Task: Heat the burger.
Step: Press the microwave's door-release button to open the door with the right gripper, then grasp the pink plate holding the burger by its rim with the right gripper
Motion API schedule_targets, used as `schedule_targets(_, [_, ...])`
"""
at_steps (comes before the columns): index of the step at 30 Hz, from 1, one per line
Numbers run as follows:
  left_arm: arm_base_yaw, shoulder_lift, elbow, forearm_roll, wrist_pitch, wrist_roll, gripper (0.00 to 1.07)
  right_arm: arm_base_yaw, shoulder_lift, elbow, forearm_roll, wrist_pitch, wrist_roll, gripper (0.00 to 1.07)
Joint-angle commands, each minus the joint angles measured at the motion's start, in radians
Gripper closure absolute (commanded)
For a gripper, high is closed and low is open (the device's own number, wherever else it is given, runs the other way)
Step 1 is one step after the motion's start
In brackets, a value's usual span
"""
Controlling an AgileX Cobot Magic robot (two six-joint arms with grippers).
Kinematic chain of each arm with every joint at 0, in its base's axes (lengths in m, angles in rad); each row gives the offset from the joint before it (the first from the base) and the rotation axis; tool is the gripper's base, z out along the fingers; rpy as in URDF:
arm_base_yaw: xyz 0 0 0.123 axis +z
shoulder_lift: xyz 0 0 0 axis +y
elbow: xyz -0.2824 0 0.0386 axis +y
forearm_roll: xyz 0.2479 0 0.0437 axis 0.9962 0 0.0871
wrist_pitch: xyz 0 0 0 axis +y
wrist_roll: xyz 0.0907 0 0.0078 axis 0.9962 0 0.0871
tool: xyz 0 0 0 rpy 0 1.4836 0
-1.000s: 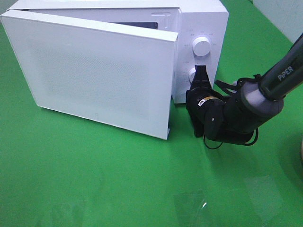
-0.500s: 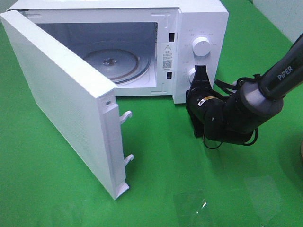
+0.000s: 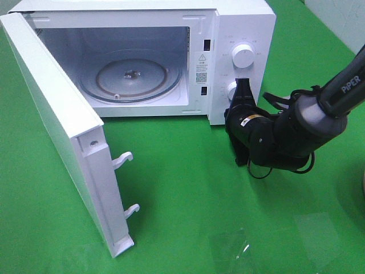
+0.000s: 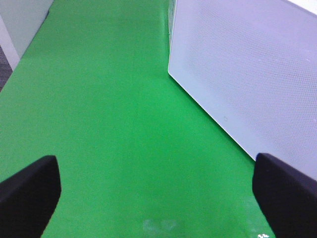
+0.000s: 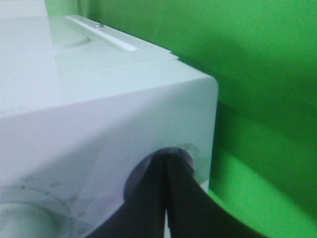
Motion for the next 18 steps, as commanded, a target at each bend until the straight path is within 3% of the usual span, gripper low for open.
schedule_targets(1, [0.0, -0.015, 0.001, -0.007, -0.008, 0.0, 0.06, -0.038, -0.052, -0.019, -0.109, -0.144, 0.007, 1.07])
schedule_targets(7, [0.0, -0.015, 0.001, -0.007, -0.008, 0.0, 0.06, -0.038, -0.098, 0.062, -0.124, -0.084, 0.038, 1.07])
schedule_targets(18, [0.0, -0.015, 0.001, -0.007, -0.008, 0.0, 0.06, -0.038, -0.217, 0.18, -0.271, 0.103, 0.087, 1.07])
